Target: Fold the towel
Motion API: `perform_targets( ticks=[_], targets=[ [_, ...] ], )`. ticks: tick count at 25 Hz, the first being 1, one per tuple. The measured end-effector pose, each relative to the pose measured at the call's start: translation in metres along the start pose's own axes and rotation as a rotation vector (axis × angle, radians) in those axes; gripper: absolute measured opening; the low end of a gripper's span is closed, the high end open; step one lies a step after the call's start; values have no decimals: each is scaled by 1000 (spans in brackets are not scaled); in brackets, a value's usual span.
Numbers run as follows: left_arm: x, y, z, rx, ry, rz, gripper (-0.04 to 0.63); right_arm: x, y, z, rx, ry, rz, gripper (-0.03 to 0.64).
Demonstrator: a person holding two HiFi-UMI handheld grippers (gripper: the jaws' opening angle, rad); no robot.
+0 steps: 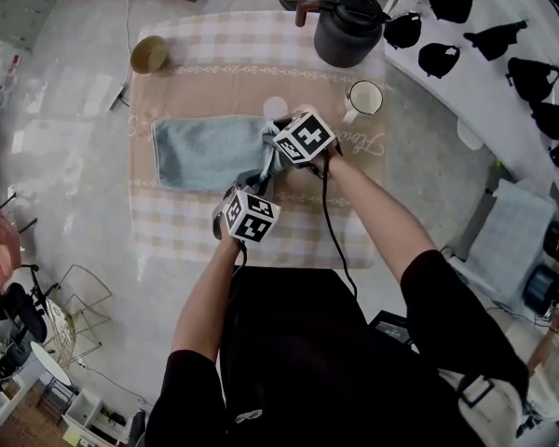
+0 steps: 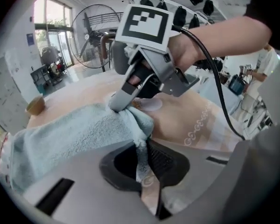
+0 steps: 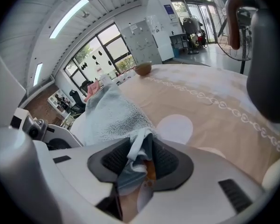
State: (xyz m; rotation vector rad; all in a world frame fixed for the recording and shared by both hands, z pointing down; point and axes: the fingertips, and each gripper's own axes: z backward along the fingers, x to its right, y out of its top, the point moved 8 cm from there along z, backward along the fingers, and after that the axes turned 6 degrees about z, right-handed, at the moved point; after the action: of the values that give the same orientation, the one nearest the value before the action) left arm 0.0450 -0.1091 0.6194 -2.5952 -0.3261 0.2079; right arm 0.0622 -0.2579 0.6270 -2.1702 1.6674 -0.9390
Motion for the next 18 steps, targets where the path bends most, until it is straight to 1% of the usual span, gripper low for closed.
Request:
perform_targets(
  ticks=[3,7,9,11,14,18],
  targets=[
    [-4,0,3,36,-35,100,34,1,-2,0,3,17,-27,127],
    [-11,1,12,96,-63,190,34,-2,2,1,-9,16,-30,89],
    [-13,2,24,112,-74,230,34,-9,3,2,-21,10,-22,69],
    [-17,5,33,137,-83,247,34,-13,7,4,-33,-5,-11,67],
    [-25,9,43,199,-113,279,34,-17,19,13,-45,-29,2,67],
    [-41,3,64,290,-154,370,32,-32,43,22,-55,-37,11,69]
  ],
)
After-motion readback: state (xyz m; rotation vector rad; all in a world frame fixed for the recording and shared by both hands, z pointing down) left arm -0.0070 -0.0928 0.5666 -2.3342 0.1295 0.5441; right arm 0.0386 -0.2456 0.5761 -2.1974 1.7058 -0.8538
